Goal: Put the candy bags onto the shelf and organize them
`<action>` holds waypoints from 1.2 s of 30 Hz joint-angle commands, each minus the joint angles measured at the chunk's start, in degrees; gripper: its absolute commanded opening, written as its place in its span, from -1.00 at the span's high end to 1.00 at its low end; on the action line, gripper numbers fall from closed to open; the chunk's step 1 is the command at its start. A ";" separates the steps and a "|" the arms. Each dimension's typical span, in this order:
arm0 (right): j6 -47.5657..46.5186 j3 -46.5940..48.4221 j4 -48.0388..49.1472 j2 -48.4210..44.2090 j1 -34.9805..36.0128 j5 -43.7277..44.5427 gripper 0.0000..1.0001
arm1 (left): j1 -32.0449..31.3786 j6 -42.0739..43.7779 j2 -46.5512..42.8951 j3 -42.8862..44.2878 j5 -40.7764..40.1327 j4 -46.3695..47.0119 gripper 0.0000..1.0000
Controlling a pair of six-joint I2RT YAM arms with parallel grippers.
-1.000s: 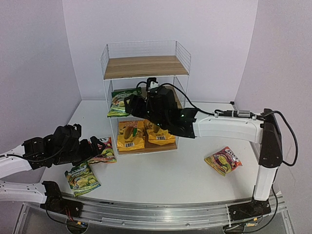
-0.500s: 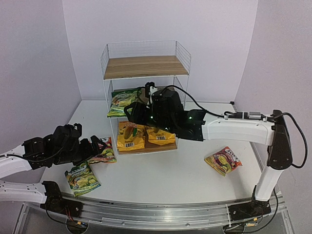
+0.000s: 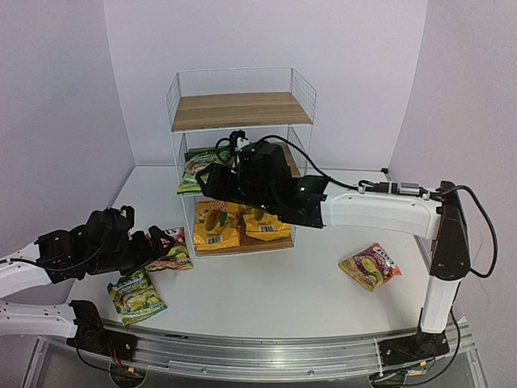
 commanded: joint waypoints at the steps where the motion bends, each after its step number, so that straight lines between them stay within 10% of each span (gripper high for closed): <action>1: -2.83 5.47 1.45 1.94 0.05 -2.35 -0.16 | 0.28 0.26 -1.25 -0.52 -0.07 0.80 -0.99; 21: -6.55 11.39 1.42 10.31 0.06 12.08 -0.15 | 0.28 -1.02 -3.92 -0.45 -1.68 -3.34 -0.99; 36: -2.43 5.01 -0.67 2.13 0.25 4.24 -0.16 | 0.28 -0.84 -3.73 -0.23 -1.75 -2.55 -0.99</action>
